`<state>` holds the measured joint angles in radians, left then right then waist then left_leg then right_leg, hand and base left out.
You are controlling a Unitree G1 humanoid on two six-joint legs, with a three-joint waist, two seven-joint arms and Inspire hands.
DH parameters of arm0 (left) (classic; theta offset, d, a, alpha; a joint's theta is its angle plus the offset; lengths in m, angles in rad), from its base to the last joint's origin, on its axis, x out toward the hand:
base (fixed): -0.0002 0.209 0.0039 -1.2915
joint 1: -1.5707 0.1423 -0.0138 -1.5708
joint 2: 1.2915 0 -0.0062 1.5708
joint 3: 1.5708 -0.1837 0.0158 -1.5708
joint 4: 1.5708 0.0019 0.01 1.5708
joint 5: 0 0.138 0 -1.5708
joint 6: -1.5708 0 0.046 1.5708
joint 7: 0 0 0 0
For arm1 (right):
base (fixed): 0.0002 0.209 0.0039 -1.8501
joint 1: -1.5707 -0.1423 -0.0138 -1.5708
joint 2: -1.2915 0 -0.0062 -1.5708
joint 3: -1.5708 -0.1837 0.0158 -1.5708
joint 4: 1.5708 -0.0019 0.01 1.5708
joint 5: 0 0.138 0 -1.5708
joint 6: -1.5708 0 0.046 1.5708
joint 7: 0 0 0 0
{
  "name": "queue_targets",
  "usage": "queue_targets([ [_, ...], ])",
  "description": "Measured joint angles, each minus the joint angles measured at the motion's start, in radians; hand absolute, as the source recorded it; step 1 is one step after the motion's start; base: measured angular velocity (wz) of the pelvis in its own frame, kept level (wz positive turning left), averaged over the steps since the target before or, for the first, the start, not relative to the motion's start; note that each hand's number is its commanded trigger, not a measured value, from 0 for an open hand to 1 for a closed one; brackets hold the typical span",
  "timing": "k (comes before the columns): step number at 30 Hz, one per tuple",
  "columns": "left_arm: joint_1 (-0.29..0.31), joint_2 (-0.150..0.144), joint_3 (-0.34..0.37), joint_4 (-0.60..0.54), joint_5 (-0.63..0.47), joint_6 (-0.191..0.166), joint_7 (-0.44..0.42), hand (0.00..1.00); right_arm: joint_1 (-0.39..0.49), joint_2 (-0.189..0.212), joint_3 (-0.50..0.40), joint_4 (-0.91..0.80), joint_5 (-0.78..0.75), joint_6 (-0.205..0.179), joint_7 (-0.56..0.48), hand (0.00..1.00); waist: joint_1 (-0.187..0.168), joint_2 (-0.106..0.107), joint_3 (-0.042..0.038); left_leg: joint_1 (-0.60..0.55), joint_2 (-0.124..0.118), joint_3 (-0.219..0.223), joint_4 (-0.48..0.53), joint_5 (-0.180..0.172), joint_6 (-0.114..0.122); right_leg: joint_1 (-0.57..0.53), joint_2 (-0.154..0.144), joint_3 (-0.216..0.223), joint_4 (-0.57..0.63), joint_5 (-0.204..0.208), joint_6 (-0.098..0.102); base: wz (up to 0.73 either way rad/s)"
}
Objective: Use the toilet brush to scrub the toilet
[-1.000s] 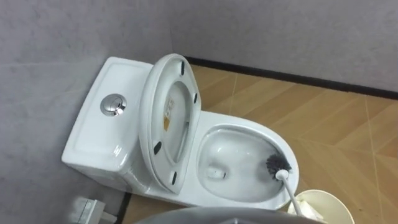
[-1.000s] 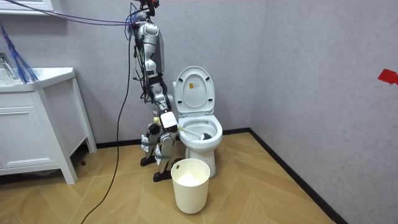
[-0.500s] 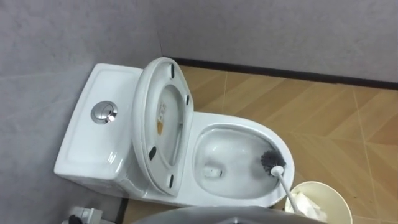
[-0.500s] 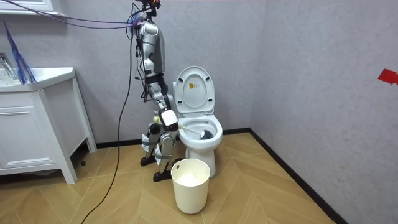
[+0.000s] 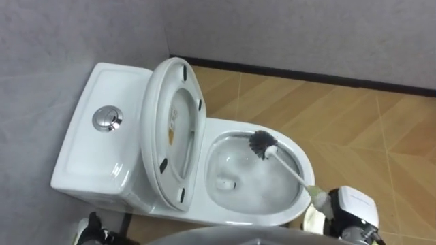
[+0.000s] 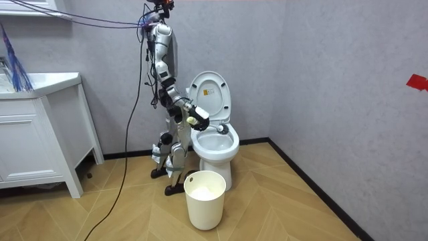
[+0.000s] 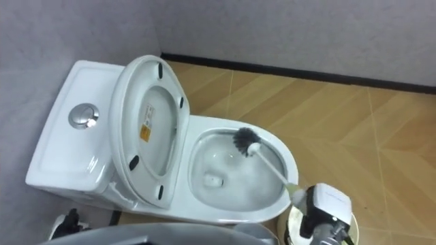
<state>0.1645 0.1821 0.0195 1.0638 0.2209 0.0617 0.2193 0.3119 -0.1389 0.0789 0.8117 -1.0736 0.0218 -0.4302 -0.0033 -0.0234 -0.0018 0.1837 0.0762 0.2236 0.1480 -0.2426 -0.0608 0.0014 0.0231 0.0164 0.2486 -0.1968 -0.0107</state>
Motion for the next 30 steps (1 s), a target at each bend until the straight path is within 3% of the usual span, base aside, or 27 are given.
queue_targets([
  [3, 0.002, 0.014, -0.030, 0.014, 0.000, 0.000, -0.015, 0.00, 0.003, -0.005, 0.020, -0.001, -0.003, -0.009, -0.006, 1.00, 0.010, -0.002, -0.0028, -0.002, 0.001, -0.010, 0.000, 0.000, 0.000, 0.011, 0.000, -0.003, -0.012, 0.005, 0.001, 0.01],
  [7, 0.014, 0.022, -0.032, 0.017, 0.000, 0.000, -0.016, 0.00, 0.019, -0.021, 0.020, -0.094, 0.001, -0.023, -0.005, 1.00, 0.013, -0.012, 0.0012, -0.006, 0.001, -0.006, 0.000, 0.000, 0.000, 0.004, 0.001, -0.004, -0.011, 0.005, 0.000, -0.01],
  [10, 0.016, 0.027, -0.046, 0.017, -0.026, -0.011, -0.012, 0.00, 0.012, -0.035, 0.013, -0.126, 0.068, -0.062, -0.045, 1.00, 0.002, -0.017, 0.0047, -0.004, 0.003, -0.007, 0.000, 0.000, 0.000, 0.012, 0.001, -0.008, -0.015, 0.007, 0.000, 0.05],
  [12, 0.025, 0.028, -0.042, 0.016, -0.032, -0.039, -0.012, 0.00, 0.010, -0.032, -0.027, -0.132, 0.139, -0.101, -0.074, 1.00, -0.015, -0.020, 0.0045, -0.002, 0.003, -0.007, -0.001, 0.000, 0.000, 0.019, -0.002, -0.020, -0.028, 0.008, 0.001, 0.19],
  [15, 0.036, 0.027, -0.019, 0.016, -0.032, -0.049, -0.012, 0.00, 0.013, -0.029, -0.071, -0.132, 0.263, -0.132, -0.124, 1.00, -0.022, -0.019, 0.0043, 0.000, 0.002, -0.007, -0.003, 0.000, 0.000, 0.025, -0.002, -0.018, -0.030, 0.010, 0.002, -0.02],
  [19, 0.051, 0.027, 0.027, 0.016, -0.030, -0.047, -0.011, 0.00, 0.023, -0.020, -0.147, -0.075, 0.412, -0.139, -0.154, 1.00, -0.038, -0.013, 0.0032, 0.016, 0.003, -0.004, -0.004, 0.000, 0.000, 0.051, -0.002, -0.019, -0.055, 0.016, 0.003, 0.01],
  [21, 0.068, 0.024, 0.039, 0.016, -0.028, -0.038, -0.010, 0.00, 0.023, -0.012, -0.193, -0.023, 0.516, -0.126, -0.164, 1.00, -0.044, -0.001, -0.0034, 0.020, 0.003, 0.016, -0.004, 0.000, 0.000, 0.052, -0.001, -0.012, -0.060, 0.017, 0.004, -0.08],
  [23, 0.070, 0.020, 0.055, 0.017, -0.019, -0.026, -0.010, 0.00, 0.032, -0.005, -0.216, 0.021, 0.608, -0.119, -0.167, 1.00, -0.049, 0.004, -0.0037, 0.020, 0.004, 0.016, -0.004, 0.000, 0.000, 0.056, -0.001, -0.009, -0.059, 0.017, 0.004, -0.08],
  [24, 0.078, 0.018, 0.071, 0.018, -0.018, -0.018, -0.009, 0.00, 0.034, 0.000, -0.227, 0.064, 0.667, -0.112, -0.168, 0.36, -0.056, 0.005, -0.0023, 0.022, 0.004, 0.011, -0.004, 0.000, 0.000, 0.060, 0.000, -0.011, -0.060, 0.017, 0.004, 0.00],
  [25, 0.080, 0.016, 0.080, 0.017, -0.015, -0.017, -0.009, 0.00, 0.033, 0.002, -0.231, 0.086, 0.694, -0.105, -0.167, 0.00, -0.059, -0.001, -0.0012, 0.024, 0.004, 0.011, -0.004, 0.000, 0.000, 0.061, 0.000, -0.011, -0.060, 0.017, 0.004, 0.04],
  [28, 0.096, 0.015, 0.088, 0.016, -0.007, -0.013, -0.009, 0.00, 0.044, 0.005, -0.237, 0.163, 0.812, -0.065, -0.148, 0.00, -0.072, 0.005, 0.0017, 0.033, 0.005, 0.011, -0.004, 0.000, 0.000, 0.071, -0.001, -0.017, -0.061, 0.017, 0.003, -0.01],
  [30, 0.103, 0.007, 0.098, 0.017, 0.009, 0.011, -0.009, 0.00, 0.061, 0.018, -0.259, 0.189, 0.857, -0.037, -0.123, 0.00, -0.076, 0.003, 0.0006, 0.036, 0.005, 0.011, -0.004, 0.000, 0.000, 0.069, -0.001, -0.016, -0.058, 0.017, 0.003, -0.10],
])
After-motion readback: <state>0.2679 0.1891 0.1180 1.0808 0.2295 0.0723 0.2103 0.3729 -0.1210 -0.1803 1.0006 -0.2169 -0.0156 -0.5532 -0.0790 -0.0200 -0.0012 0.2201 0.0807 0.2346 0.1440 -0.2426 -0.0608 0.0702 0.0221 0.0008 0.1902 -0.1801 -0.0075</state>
